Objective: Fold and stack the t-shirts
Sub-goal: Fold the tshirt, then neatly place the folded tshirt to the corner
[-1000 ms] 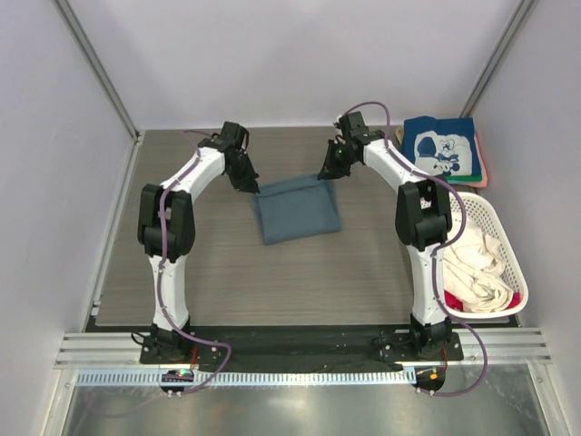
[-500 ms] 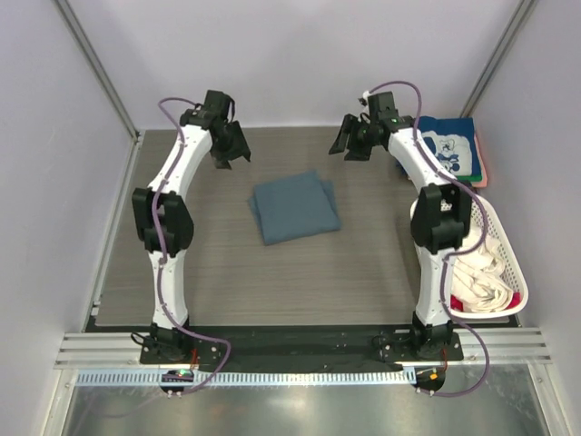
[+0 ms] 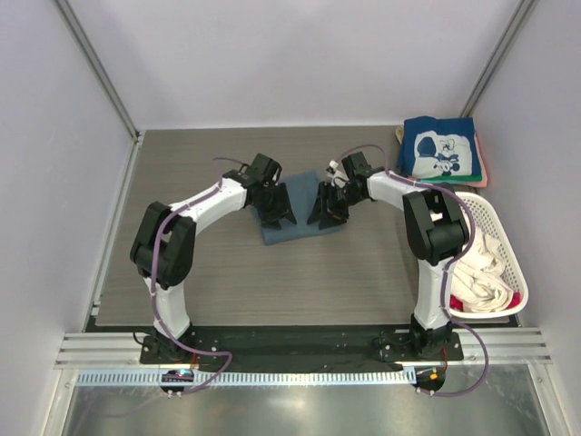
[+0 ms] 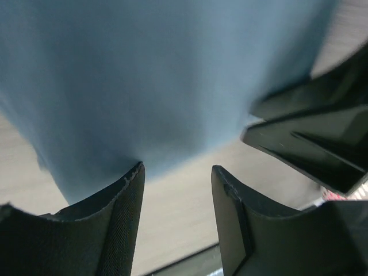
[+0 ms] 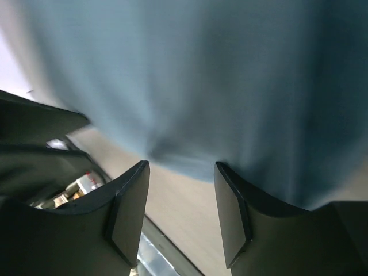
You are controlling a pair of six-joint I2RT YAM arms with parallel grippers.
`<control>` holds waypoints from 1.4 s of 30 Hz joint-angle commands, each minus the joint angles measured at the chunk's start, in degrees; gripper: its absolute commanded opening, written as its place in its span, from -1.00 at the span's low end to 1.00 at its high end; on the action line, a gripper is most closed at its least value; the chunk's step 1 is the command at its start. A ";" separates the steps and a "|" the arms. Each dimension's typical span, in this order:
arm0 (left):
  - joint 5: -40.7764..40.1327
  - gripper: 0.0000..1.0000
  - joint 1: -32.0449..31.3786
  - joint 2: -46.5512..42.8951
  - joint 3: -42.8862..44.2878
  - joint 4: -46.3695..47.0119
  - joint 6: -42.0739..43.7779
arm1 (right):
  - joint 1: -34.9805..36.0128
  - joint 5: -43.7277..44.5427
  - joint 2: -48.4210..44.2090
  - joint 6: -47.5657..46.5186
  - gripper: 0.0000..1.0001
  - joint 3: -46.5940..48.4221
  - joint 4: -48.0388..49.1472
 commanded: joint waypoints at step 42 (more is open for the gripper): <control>-29.27 0.33 3.58 -42.28 -16.90 -19.31 16.88 | -8.41 6.28 13.16 0.39 0.99 12.28 10.26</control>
